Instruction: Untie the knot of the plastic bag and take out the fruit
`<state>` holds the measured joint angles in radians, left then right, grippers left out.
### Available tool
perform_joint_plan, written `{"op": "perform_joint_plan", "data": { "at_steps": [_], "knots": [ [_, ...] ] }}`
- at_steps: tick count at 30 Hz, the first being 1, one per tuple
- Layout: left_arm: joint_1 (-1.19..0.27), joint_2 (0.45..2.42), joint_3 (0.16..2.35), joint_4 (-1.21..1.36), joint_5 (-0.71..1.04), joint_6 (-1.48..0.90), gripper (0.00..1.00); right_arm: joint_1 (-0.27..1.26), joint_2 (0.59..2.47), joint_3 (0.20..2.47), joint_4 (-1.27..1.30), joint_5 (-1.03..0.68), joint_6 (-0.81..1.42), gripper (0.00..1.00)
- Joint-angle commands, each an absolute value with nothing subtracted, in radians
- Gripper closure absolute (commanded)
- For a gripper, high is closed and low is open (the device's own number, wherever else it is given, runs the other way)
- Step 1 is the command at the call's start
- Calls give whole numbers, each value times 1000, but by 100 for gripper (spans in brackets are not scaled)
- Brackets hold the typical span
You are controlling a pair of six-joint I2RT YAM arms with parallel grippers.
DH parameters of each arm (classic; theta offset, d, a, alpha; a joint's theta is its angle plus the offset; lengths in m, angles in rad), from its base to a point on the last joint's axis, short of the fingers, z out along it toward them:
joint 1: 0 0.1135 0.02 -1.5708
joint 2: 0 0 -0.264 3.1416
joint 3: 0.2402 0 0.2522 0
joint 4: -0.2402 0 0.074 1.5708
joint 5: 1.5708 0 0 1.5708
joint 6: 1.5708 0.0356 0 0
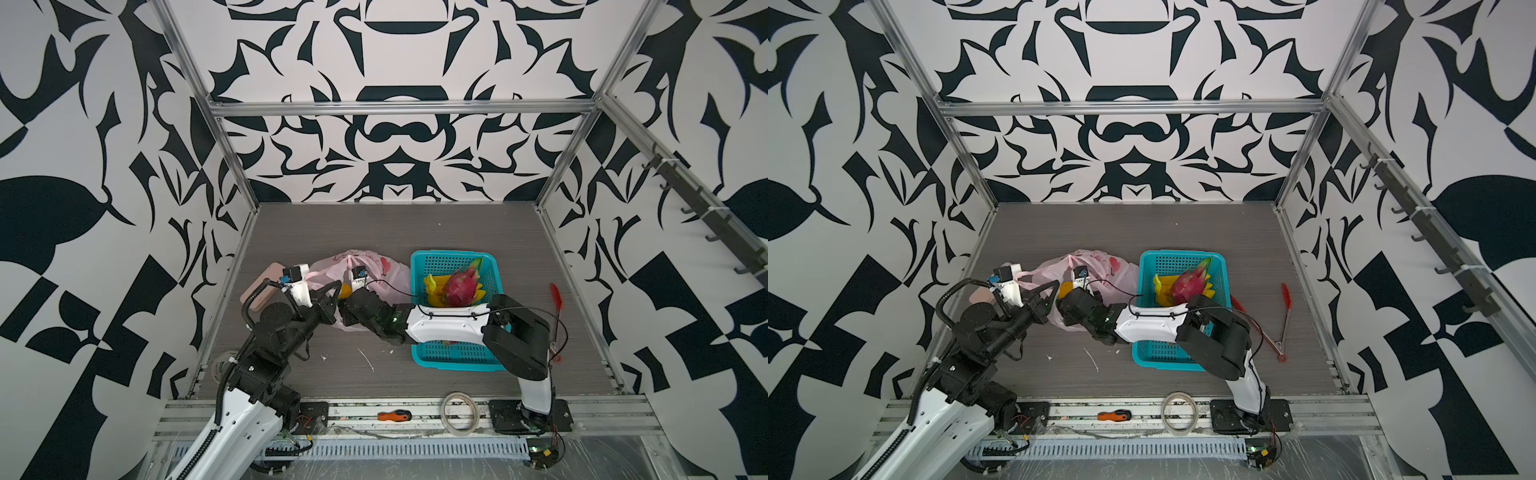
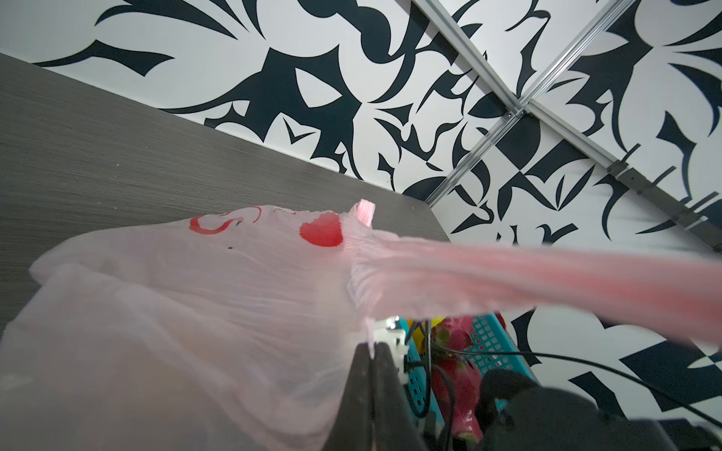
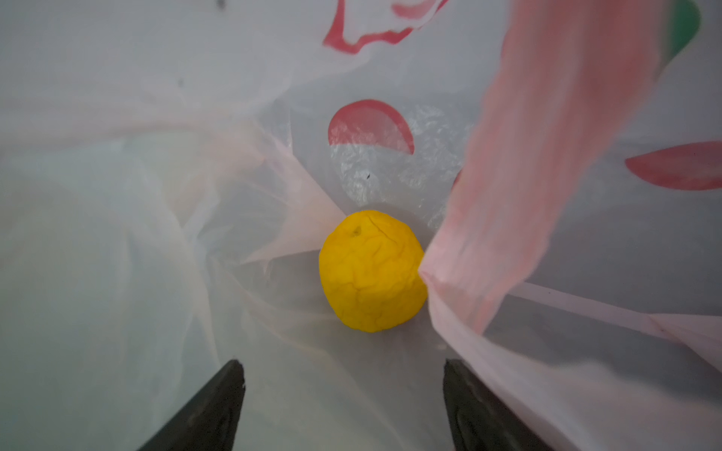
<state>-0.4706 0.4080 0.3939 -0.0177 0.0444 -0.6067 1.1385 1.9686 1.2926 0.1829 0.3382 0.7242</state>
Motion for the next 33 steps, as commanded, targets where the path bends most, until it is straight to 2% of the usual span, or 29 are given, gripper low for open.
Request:
{"op": "perform_joint_plan", "data": {
  "at_steps": [1, 10, 20, 26, 33],
  "knots": [
    [-468, 329, 333, -97, 49, -625, 100, 1132, 1911, 1294, 189, 372, 742, 17],
    [-468, 143, 255, -248, 45, -619, 100, 1131, 1914, 1331, 125, 374, 738, 17],
    [-469, 5, 219, -347, 11, -663, 100, 1128, 1954, 1442, 11, 272, 638, 21],
    [-469, 81, 267, -263, 4, -594, 100, 1125, 1952, 1454, -3, 267, 633, 24],
    [-468, 372, 405, -15, 70, -476, 100, 1117, 1940, 1387, 1, 325, 715, 36]
  ]
}}
